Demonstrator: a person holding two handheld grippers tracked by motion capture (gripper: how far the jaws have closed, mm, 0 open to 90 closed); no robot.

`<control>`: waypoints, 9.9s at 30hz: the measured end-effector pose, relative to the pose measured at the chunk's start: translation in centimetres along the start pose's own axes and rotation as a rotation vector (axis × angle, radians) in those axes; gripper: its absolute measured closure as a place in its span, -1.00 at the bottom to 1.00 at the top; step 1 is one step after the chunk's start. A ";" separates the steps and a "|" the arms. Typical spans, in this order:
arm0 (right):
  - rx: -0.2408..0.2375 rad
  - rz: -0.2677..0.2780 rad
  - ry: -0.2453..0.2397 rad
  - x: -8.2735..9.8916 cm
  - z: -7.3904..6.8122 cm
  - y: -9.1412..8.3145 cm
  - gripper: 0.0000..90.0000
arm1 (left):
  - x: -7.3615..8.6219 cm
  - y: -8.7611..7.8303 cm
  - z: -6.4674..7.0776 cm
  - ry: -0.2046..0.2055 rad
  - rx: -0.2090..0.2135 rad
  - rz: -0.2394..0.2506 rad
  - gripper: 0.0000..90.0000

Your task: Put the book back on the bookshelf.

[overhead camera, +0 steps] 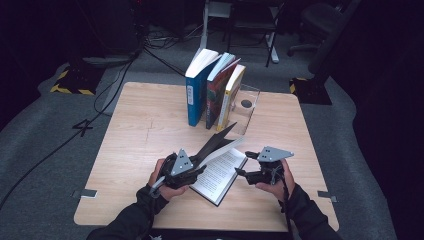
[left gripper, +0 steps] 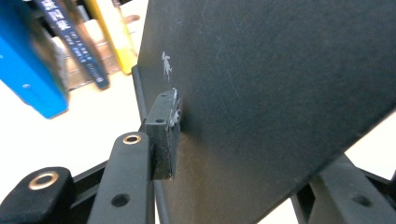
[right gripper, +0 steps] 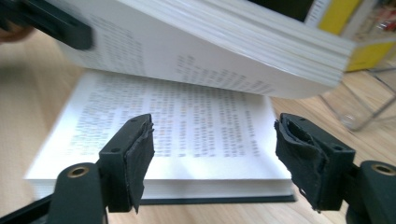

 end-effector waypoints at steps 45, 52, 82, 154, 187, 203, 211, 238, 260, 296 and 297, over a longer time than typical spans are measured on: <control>-0.030 0.095 -0.069 -1.3 2.7 1.3 -0.18 | -0.9 0.5 -1.0 -0.008 0.227 -0.013 0.18; -0.022 0.091 -0.081 -1.4 2.6 1.5 -0.18 | -1.1 1.5 -0.1 0.014 0.166 -0.042 -0.05; -0.222 0.094 -0.064 -1.4 1.9 3.0 -0.29 | -1.5 -1.1 -2.6 0.010 0.285 -0.015 0.39; -0.217 0.042 -0.316 -2.3 -3.2 2.5 0.36 | -3.6 -2.1 0.1 0.221 0.065 -0.220 0.02; -0.138 0.008 -0.318 -2.1 -3.9 3.2 0.34 | -2.7 0.4 1.5 0.215 -0.115 -0.321 -0.21; -0.140 0.025 -0.349 -2.0 -4.0 3.5 0.31 | -2.2 0.6 1.1 0.143 -0.077 -0.368 0.03; -0.071 0.008 -0.284 -2.4 -4.7 3.7 0.31 | -2.4 0.6 0.9 0.188 -0.186 -0.341 -0.32; -0.080 -0.039 -0.166 -0.2 -0.9 2.7 -0.10 | -2.0 -1.7 1.2 0.101 -0.112 -0.227 0.22; -0.197 0.102 -0.085 -0.9 -3.0 4.9 -0.10 | -2.5 -6.3 -0.5 -0.130 -0.069 -0.006 0.16; -0.058 0.310 -0.072 -7.7 -1.1 -0.3 0.01 | -3.5 -1.9 0.9 -0.192 0.118 0.239 0.00; -0.048 0.307 -0.076 -7.7 -0.9 -0.6 0.01 | -3.5 -1.5 0.9 -0.188 0.124 0.241 -0.01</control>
Point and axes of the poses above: each handheld gripper's, and its own axes: y roughly forward along the jaws, x roughly out of its underside, z roughly to its right, the point moved 6 cm from there along y, roughly forward along the jaws, and after that the axes turned 11 degrees about z, right-handed, at the moved point
